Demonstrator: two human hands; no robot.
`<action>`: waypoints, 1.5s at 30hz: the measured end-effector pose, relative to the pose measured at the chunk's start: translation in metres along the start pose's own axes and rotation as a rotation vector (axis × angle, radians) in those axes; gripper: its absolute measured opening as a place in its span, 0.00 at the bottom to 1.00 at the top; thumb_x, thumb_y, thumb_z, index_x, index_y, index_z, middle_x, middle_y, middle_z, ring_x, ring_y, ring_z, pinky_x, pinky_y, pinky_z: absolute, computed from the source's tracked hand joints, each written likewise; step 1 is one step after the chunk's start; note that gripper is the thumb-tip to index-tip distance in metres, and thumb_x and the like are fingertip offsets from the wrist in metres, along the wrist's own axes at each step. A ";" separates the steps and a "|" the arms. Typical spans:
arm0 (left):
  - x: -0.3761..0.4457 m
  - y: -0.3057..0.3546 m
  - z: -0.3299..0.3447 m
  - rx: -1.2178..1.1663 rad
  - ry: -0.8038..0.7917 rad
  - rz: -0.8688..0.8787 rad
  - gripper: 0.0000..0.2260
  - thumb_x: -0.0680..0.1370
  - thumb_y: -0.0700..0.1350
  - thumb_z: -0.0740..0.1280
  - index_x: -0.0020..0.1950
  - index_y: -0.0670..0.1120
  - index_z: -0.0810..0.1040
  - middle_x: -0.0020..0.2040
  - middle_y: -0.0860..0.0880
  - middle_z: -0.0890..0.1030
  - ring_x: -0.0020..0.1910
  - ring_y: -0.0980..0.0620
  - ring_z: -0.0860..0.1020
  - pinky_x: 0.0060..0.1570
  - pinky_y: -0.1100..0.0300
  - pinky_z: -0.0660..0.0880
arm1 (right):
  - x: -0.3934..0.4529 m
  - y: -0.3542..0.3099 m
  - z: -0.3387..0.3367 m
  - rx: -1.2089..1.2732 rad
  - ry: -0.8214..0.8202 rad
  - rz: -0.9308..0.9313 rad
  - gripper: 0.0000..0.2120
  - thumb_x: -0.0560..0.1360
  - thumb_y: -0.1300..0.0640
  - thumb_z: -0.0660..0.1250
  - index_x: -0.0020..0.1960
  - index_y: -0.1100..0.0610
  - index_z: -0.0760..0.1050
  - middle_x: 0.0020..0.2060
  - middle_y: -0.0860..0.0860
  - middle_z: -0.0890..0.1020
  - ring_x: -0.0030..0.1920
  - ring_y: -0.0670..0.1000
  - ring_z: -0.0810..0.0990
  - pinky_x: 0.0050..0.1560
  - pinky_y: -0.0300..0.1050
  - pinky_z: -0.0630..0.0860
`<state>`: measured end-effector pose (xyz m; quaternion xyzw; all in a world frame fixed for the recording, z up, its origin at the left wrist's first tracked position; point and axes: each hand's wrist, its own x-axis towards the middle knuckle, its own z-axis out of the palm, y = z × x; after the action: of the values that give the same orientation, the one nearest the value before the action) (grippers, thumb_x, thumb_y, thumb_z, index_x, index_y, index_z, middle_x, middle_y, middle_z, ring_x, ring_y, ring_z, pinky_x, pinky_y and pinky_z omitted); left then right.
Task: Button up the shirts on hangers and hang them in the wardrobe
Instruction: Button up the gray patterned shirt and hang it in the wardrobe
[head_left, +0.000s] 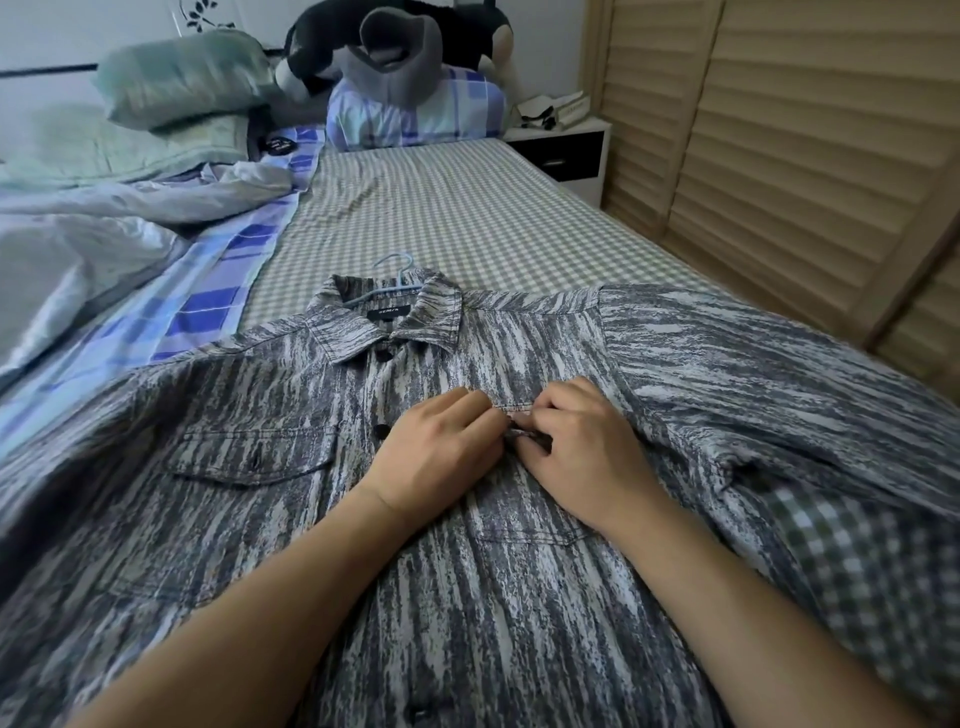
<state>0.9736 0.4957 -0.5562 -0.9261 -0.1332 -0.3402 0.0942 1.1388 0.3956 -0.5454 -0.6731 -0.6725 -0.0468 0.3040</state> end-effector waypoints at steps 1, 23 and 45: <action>0.000 0.000 0.000 -0.002 0.003 -0.009 0.08 0.81 0.39 0.67 0.41 0.43 0.73 0.39 0.48 0.74 0.36 0.48 0.71 0.32 0.51 0.73 | 0.001 0.001 -0.003 0.058 -0.035 0.029 0.09 0.76 0.51 0.71 0.47 0.57 0.83 0.41 0.42 0.75 0.46 0.47 0.72 0.49 0.47 0.76; -0.003 -0.005 -0.008 -0.147 -0.048 -0.038 0.05 0.80 0.40 0.69 0.53 0.45 0.84 0.48 0.49 0.82 0.44 0.49 0.79 0.41 0.51 0.79 | 0.009 0.006 -0.011 0.240 -0.189 0.159 0.06 0.77 0.52 0.69 0.53 0.51 0.79 0.45 0.41 0.78 0.48 0.43 0.77 0.53 0.46 0.78; -0.065 0.024 -0.159 -0.021 -0.618 -0.624 0.21 0.82 0.63 0.56 0.72 0.58 0.74 0.74 0.52 0.72 0.74 0.48 0.69 0.75 0.46 0.63 | -0.013 -0.037 -0.020 -0.208 -0.430 0.218 0.16 0.84 0.51 0.58 0.70 0.43 0.75 0.65 0.40 0.74 0.67 0.49 0.67 0.71 0.53 0.65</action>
<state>0.8373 0.4188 -0.4815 -0.9007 -0.4249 -0.0605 -0.0667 1.1105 0.3713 -0.5222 -0.7638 -0.6367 0.0613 0.0866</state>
